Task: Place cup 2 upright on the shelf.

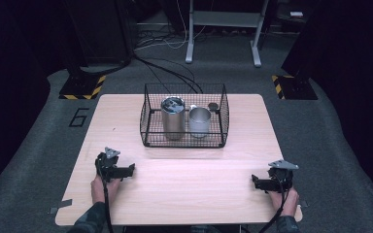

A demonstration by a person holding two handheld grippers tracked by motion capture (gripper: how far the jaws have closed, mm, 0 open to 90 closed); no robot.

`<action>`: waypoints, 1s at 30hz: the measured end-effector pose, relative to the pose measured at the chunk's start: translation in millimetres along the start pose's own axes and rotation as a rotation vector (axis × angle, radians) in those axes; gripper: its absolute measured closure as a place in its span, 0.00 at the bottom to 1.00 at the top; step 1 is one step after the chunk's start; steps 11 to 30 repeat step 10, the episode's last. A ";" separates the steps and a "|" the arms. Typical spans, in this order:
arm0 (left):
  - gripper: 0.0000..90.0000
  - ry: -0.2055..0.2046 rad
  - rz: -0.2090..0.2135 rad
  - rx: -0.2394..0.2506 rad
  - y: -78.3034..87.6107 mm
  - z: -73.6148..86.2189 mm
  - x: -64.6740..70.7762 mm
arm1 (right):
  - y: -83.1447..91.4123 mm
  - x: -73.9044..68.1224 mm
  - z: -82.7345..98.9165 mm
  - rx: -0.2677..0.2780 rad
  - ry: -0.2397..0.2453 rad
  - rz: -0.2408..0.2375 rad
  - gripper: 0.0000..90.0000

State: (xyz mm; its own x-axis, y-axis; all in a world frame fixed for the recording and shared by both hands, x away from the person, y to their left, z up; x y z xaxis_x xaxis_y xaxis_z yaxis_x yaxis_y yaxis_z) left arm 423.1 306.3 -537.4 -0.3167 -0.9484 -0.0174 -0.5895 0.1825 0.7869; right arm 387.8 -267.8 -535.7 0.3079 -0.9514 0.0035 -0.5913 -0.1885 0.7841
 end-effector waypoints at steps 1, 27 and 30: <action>0.02 0.008 0.000 0.006 -0.4 -0.1 0.5 | -1.2 1.6 -0.2 -0.004 -0.001 -0.003 0.01; 0.02 0.011 0.001 0.008 -0.5 0.0 0.7 | -2.1 2.3 -0.8 -0.006 -0.001 -0.005 0.00; 0.02 0.011 0.001 0.008 -0.5 0.0 0.7 | -2.1 2.3 -0.8 -0.006 -0.001 -0.005 0.00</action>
Point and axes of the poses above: each handheld gripper's, and its own axes: y roughly backward along the jaws, z roughly out of its underside, x roughly to its right, the point moved 1 cm from there along -y, roughly forward along the jaws, and after that the axes turned 8 degrees about -x, right-handed, at the moved point
